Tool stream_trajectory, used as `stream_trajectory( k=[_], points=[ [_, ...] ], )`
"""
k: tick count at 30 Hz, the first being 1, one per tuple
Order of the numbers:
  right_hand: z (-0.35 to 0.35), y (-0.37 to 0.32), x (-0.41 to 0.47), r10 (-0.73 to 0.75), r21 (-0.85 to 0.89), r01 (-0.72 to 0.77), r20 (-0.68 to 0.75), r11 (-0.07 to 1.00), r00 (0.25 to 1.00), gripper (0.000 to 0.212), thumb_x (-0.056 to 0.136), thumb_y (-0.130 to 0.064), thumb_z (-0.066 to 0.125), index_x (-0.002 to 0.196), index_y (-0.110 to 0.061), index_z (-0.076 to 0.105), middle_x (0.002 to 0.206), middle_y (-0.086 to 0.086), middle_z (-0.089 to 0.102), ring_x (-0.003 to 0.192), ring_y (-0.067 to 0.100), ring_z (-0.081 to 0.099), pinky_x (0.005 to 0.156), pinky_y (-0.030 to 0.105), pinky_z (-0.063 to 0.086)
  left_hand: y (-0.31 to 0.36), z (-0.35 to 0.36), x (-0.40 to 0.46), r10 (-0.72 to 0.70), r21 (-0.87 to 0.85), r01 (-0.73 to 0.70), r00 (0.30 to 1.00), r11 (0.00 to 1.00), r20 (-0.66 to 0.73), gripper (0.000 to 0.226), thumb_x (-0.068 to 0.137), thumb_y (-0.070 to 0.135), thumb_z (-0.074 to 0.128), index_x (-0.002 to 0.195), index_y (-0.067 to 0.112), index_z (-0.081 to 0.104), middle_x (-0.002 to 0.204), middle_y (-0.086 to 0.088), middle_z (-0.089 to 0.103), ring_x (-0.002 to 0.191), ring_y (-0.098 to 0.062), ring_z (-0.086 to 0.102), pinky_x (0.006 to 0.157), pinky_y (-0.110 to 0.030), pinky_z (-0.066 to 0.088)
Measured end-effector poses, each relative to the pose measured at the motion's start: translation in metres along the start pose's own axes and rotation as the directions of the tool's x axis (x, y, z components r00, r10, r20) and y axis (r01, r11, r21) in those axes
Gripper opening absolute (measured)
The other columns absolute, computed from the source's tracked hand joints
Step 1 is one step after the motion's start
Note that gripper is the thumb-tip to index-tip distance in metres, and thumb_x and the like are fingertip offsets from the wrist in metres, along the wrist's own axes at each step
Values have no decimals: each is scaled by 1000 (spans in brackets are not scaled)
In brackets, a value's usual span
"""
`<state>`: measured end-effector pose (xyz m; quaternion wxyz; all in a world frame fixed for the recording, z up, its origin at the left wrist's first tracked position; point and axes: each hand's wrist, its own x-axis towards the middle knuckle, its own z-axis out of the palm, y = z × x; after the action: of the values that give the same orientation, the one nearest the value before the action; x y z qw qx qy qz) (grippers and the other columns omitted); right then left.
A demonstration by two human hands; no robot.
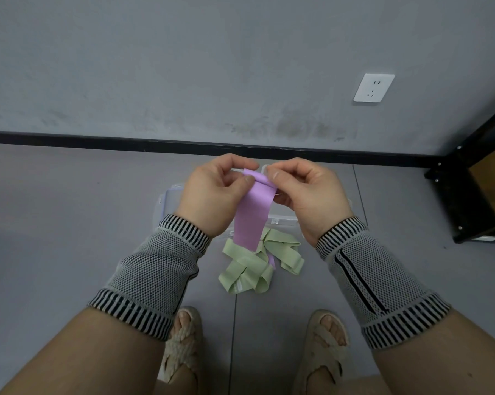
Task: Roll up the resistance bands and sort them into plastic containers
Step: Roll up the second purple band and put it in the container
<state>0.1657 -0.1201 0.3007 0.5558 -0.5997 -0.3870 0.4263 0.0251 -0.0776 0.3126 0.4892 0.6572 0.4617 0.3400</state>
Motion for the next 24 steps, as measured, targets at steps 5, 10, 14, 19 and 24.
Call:
stream_trajectory(
  k=[5,10,14,19,24],
  points=[
    [-2,-3,-2,19,-103,-13,58,995,998,12,86,-10,66,77,-17,68,63,-5,64,52,-1,57,55,15,47,-5,2,2,-14,68,17,999,998,-35,17,88,12,60,94,29,62,64,-8,66,63,-12,54,65,-37,49],
    [-5,-2,0,59,-21,-58,50,998,997,11,82,-5,69,77,-14,66,70,2,64,58,3,57,55,17,46,-10,0,5,-99,164,109,993,980,-68,11,83,31,67,85,22,62,72,-1,67,54,-3,53,54,-25,44],
    [-3,-1,0,50,-48,-48,40,998,998,16,80,-3,71,75,-17,63,70,1,62,60,6,56,55,17,45,-7,-1,5,-94,117,101,994,988,-60,10,84,24,67,75,23,63,69,-2,65,51,0,51,45,-14,39],
    [2,0,-3,-16,-100,17,7,995,1000,19,77,-4,73,74,-17,61,69,0,60,63,8,56,61,21,49,-3,1,3,-101,-26,100,994,995,-43,6,82,19,70,79,21,66,67,2,68,61,-5,61,59,-18,49],
    [3,1,-4,-34,-101,40,64,994,997,21,77,-2,72,73,-18,60,71,0,62,67,11,58,64,25,51,-2,-1,5,-71,-18,70,996,997,-52,8,83,15,69,79,23,67,78,0,69,72,-10,63,73,-28,53]
  ],
)
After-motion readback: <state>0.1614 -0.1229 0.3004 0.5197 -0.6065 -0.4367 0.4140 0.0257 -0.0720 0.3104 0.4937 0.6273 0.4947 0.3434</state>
